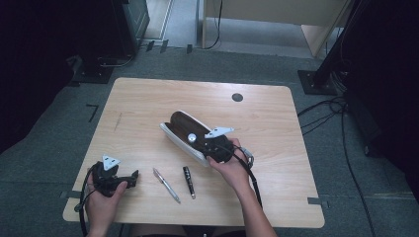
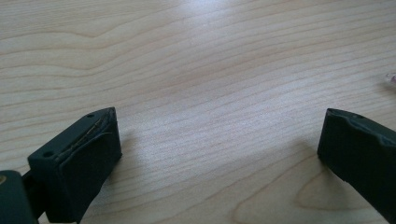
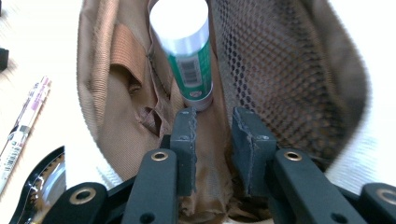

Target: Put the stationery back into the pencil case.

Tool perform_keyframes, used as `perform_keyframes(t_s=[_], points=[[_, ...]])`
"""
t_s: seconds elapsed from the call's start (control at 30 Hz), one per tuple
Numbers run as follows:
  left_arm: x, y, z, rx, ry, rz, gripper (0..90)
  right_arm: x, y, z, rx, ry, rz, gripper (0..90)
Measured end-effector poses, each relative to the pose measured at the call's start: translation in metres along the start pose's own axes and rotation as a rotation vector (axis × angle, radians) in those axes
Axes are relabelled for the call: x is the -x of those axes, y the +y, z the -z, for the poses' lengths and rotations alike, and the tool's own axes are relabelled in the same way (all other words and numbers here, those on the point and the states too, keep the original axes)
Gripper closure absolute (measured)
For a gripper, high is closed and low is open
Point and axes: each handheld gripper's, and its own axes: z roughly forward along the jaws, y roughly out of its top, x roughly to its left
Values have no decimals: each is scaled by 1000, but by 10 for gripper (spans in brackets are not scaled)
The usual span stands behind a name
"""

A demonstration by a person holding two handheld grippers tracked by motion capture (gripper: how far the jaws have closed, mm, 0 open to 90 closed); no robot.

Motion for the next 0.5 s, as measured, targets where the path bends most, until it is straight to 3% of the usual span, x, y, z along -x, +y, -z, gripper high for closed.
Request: perform_keyframes(t_s=[0.5], points=[[0, 0, 0, 2, 1, 2, 0, -6, 8, 29, 138, 10, -13, 744]])
